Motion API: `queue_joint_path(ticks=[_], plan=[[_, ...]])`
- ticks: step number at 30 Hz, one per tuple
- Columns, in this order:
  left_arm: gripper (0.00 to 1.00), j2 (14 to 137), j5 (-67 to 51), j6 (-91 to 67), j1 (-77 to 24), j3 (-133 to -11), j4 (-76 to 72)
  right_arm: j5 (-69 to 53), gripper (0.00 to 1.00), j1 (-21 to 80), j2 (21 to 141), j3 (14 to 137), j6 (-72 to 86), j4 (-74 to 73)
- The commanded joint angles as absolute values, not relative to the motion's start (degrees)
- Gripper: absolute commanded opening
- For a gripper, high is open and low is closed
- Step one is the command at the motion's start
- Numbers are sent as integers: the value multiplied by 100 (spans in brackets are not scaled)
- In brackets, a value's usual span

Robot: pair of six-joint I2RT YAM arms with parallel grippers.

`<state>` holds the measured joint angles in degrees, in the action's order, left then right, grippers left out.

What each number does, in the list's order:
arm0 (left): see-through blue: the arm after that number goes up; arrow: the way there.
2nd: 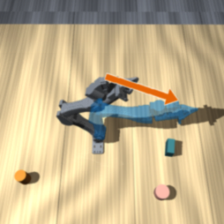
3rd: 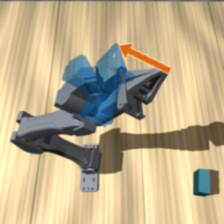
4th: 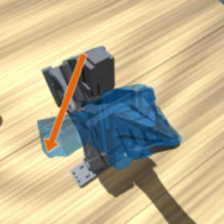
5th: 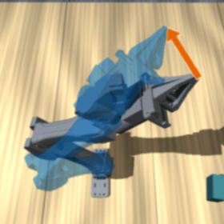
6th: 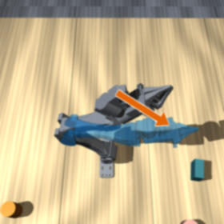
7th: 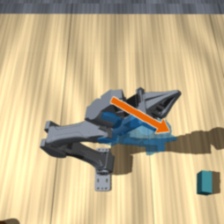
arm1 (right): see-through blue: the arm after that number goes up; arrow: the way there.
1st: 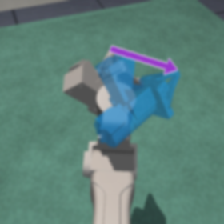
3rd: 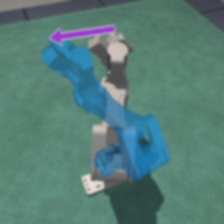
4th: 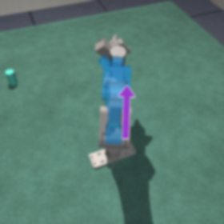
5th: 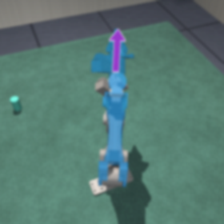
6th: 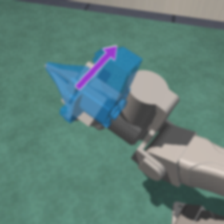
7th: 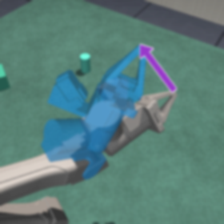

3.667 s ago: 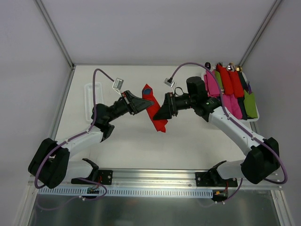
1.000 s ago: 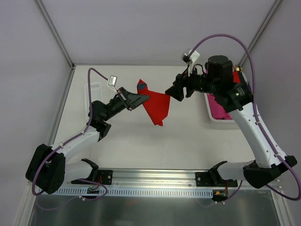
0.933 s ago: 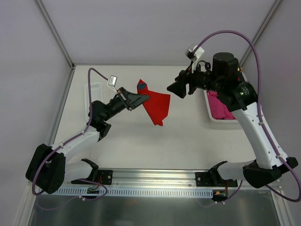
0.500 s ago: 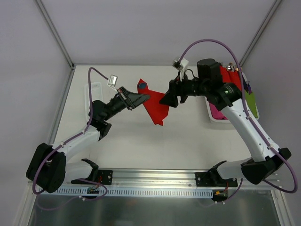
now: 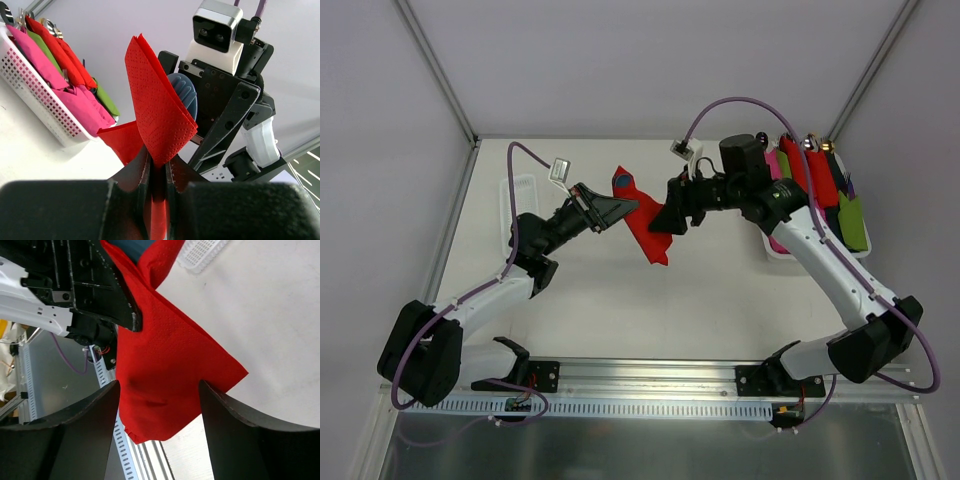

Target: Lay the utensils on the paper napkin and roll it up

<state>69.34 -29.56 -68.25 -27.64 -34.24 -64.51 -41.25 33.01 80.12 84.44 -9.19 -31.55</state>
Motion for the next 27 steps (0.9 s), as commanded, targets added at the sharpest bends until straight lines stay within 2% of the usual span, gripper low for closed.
queue_joint_path(ticks=[1, 18, 27], plan=[[0, 6943, -3032, -6855, -2698, -3630, -6926, -4692, 68, 3349, 7937, 8341, -581, -2637], [0, 7136, -3173, -7049, -2698, -3700, -7329, -5141, 70, 3410, 8165, 8068, -97, -2233], [0, 7400, -3340, -7356, -2707, -3744, -7875, -5545, 66, 3410, 8297, 7972, 351, -1794]])
